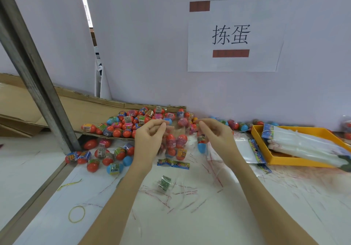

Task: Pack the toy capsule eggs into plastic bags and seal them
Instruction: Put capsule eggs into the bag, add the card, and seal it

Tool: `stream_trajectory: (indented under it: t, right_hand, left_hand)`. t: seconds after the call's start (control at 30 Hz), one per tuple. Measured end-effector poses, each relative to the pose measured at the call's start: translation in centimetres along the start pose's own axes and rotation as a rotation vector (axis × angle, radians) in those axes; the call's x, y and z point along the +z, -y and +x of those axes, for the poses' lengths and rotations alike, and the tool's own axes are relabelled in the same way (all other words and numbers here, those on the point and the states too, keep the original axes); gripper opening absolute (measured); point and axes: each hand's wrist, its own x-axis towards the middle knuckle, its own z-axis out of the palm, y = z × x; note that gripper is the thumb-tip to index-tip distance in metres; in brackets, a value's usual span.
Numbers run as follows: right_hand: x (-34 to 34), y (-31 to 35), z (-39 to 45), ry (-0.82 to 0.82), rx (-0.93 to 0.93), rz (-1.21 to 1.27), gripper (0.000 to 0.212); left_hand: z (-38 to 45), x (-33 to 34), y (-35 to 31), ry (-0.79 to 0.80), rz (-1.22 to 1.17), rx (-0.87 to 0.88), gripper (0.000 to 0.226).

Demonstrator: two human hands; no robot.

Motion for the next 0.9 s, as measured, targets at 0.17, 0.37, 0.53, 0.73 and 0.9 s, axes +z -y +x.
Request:
stream_trajectory:
  t: [0.17,0.37,0.53,0.73,0.9]
  right_hand:
    - [1.8,-0.1,-0.2,0.089,-0.026,-0.062,0.013]
    - [1.5,-0.5,-0.2,0.046,-0.006,-0.036,0.011]
    - [1.1,-0.6,-0.1,0.042,0.021,-0.01,0.011]
    - [0.5,-0.4,0.1,0.04,0.043,0.049,0.015]
    - [0.2,-0.3,0.0,0.056,0.074,0.125,0.015]
  left_hand:
    - [0.2,0.0,0.4,0.037,-0.087,-0.082,0.014]
    - [1.0,-0.8,0.5,0.221,-0.19,-0.231,0.022]
    - [1.0,-1.1,1.2,0.221,-0.108,-0.17,0.012]
    - [1.4,-1.5,1.4,0.166,-0.238,-0.244,0.01]
    - [1.3,-1.6,1.5,0.148,-0.224,-0.228,0.008]
